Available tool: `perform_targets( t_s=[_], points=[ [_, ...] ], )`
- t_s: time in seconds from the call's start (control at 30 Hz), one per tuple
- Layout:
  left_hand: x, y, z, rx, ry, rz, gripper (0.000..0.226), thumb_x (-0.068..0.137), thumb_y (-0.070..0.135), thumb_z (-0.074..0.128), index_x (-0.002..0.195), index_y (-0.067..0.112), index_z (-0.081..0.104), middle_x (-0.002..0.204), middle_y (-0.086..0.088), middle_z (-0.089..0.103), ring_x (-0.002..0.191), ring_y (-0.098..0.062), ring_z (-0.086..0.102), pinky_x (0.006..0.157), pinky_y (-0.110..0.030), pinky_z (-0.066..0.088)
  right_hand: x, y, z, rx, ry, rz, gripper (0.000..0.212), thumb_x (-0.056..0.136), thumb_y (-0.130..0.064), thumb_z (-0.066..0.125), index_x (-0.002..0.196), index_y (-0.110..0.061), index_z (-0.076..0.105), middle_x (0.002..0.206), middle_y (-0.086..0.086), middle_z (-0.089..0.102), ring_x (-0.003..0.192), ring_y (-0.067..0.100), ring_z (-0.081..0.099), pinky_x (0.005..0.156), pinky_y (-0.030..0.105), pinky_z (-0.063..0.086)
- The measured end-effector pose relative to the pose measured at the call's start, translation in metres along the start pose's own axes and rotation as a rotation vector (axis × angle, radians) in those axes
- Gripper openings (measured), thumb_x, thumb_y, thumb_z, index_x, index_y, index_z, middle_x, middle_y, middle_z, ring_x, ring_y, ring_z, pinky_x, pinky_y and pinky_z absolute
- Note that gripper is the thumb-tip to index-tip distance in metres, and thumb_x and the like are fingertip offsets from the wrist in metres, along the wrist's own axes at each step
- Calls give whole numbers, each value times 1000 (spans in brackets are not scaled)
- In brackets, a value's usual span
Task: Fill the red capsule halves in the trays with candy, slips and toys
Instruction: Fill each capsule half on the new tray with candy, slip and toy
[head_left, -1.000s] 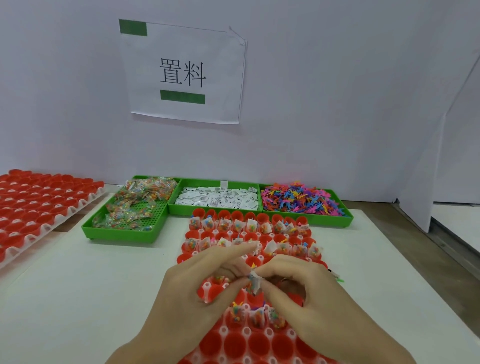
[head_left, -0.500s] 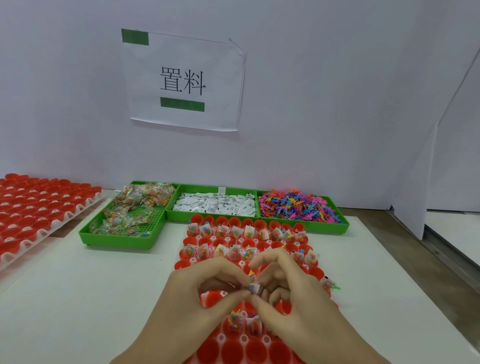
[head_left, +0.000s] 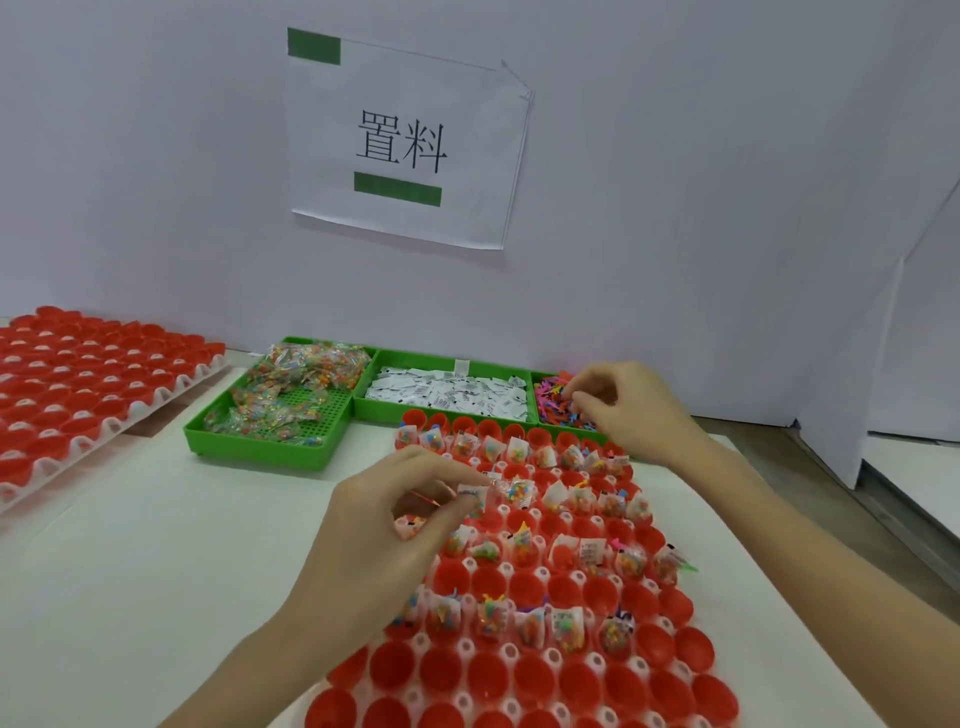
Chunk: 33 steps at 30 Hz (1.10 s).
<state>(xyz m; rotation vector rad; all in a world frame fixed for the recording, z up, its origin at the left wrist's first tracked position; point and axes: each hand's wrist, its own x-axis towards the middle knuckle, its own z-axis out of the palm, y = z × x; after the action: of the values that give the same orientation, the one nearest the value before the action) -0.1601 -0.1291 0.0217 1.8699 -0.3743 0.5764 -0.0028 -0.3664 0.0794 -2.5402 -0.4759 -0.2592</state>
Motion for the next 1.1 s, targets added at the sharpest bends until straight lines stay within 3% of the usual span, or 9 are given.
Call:
perform_targets(
  t_s=[0.13,0.27,0.5,0.63,0.8,0.93,1.1],
  points=[
    [2,-1,-2,14,114,61,23,87,4,76,98,25,78,93,9,71,87,-17,72,76,-24,59,44,37,22,-177,-29,43,16,99,-14,65,108,-13,77,110,6,75,91,12,62,87,25,48],
    [5,-3,-6,22,125,68,23,87,4,76,97,25,77,95,8,72,89,-19,72,77,-27,60,58,59,43,-250,-125,64,15,95,-12,70,106,-15,79,112,9,75,100,20,69,96,36,56],
    [5,-2,-5,5,94,71,18,86,9,75,95,24,79,92,6,71,87,-19,72,75,-23,59,71,61,53,-316,-99,74,10,88,-16,78,97,-12,80,103,7,75,87,17,66,91,38,57],
    [5,-3,-6,25,97,69,19,86,8,76,94,25,78,92,7,71,88,-18,72,74,-23,59,72,63,60,-333,-78,59,9,91,-12,75,97,-9,79,102,9,76,91,20,71,91,38,58],
    [6,-4,-6,48,97,49,19,86,6,77,93,24,78,92,8,72,87,-17,72,74,-25,59,72,67,55,-302,-56,78,12,93,-11,69,89,-5,79,89,8,77,74,16,69,73,29,57],
    [6,-5,-6,50,92,32,18,86,6,77,94,23,78,92,8,72,87,-16,72,75,-24,59,62,73,47,-213,91,74,13,91,-10,69,78,-10,74,71,-1,71,61,9,64,55,18,49],
    [5,-5,-7,41,88,12,20,86,4,78,93,23,78,91,9,72,87,-15,72,75,-20,57,39,73,37,28,198,113,9,96,-19,68,92,-13,74,80,-2,69,73,11,63,64,18,49]
  ],
)
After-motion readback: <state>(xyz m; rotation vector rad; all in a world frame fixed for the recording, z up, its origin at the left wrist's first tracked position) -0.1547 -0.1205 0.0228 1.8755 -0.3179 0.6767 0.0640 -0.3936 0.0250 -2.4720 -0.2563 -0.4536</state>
